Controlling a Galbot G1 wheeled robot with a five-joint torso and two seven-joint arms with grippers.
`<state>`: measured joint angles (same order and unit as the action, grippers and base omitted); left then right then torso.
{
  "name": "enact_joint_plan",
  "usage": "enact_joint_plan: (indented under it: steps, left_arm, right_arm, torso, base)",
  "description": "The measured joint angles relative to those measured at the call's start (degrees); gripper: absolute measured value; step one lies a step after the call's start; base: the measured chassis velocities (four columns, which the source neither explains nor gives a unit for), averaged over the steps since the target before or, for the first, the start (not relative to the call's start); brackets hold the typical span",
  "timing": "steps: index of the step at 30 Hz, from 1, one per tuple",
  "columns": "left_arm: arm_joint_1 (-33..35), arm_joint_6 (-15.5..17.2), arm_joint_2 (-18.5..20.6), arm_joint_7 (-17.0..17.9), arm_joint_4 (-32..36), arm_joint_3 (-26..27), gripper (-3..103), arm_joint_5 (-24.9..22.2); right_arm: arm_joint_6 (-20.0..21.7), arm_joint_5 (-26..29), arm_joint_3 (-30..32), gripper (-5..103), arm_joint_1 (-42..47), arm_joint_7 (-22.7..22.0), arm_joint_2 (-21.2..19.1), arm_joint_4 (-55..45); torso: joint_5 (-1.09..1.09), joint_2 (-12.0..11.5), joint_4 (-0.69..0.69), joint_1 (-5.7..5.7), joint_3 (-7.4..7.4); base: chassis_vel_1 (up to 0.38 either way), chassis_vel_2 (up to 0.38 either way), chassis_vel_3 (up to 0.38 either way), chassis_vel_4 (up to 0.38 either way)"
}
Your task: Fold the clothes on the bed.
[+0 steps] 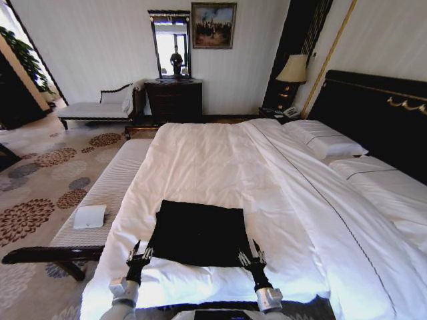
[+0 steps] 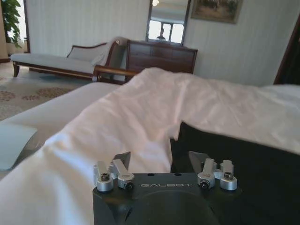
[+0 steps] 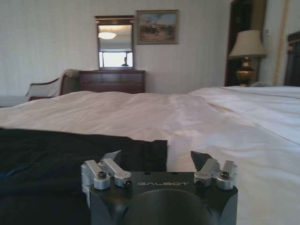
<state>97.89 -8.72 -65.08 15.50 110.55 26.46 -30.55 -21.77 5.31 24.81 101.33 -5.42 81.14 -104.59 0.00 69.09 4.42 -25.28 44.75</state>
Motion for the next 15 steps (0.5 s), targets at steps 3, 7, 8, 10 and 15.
enact_joint_plan:
  steps: [3, 7, 8, 10, 15]
  left_arm:
    - [-4.25, 1.88, 1.54, -0.59, -0.65, -0.33, 89, -4.94]
    - [-11.37, 4.06, 3.77, -1.68, -4.43, -2.36, 99, -9.77]
    - [-13.79, 4.64, 4.38, -1.8, -6.25, -3.33, 99, -11.07]
    - [-18.02, 5.81, 5.24, -1.9, -9.35, -5.18, 100, -13.43]
    - [-29.66, 9.12, 5.84, -2.45, -16.59, -9.8, 100, -19.07]
  right_arm:
    - [0.43, 0.96, 1.02, 98, 0.41, 0.0, 0.85, -0.54]
    - [0.84, 0.76, 1.9, 99, 0.37, 0.0, 1.15, -0.52]
    - [1.06, 0.73, 2.14, 100, 0.37, 0.0, 1.22, -0.54]
    - [1.32, 0.67, 2.54, 100, 0.39, 0.01, 1.38, -0.69]
    - [1.56, 0.41, 3.51, 100, 0.82, 0.0, 1.73, -0.88]
  torso:
    - [0.0, 0.0, -0.01, 0.0, 0.01]
    - [0.0, 0.0, 0.0, 0.0, 0.01]
    - [0.0, 0.0, 0.0, 0.0, 0.01]
    - [-0.01, 0.0, -0.01, 0.0, 0.01]
    - [0.0, 0.0, 0.01, -0.01, 0.01]
  base:
    - [0.0, 0.0, 0.0, 0.0]
    - [0.0, 0.0, 0.0, 0.0]
    - [0.0, 0.0, 0.0, 0.0]
    - [0.0, 0.0, 0.0, 0.0]
    - [0.0, 0.0, 0.0, 0.0]
